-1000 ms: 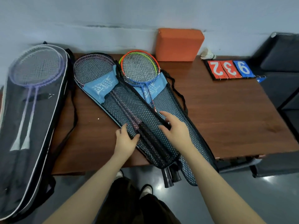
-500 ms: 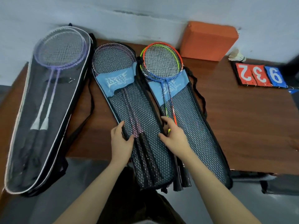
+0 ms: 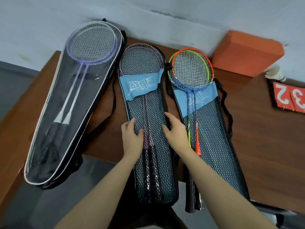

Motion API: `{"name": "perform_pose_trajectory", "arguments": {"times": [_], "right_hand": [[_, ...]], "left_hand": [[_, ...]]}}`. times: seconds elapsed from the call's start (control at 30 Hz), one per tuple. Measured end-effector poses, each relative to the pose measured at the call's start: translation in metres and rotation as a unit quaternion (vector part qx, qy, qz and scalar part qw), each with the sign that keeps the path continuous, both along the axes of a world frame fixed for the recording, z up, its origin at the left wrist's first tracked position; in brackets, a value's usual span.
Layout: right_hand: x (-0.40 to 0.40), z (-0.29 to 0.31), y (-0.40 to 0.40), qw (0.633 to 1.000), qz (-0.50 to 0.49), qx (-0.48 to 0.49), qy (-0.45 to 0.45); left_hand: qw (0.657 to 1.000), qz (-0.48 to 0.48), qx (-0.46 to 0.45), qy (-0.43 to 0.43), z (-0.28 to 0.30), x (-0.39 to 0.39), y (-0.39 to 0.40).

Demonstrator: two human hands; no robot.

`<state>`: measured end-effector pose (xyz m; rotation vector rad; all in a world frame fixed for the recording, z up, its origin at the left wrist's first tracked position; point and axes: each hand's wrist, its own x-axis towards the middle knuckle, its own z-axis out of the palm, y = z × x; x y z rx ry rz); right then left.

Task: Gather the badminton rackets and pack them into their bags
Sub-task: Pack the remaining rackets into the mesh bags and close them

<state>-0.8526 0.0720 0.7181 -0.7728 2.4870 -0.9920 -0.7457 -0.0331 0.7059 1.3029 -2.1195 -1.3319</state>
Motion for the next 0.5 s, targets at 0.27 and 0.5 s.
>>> {"name": "perform_pose_trajectory", "arguments": {"times": [0.27,0.5], "right_hand": [[0.016,0.028,0.010,0.990,0.009,-0.092,0.106],[0.031,0.058,0.012,0.973,0.002,-0.177,0.146]], "left_hand": [[0.994,0.020,-0.079,0.074,0.031,0.002,0.004],[0.980,0.031,-0.115,0.159,0.072,0.018,0.009]]}}
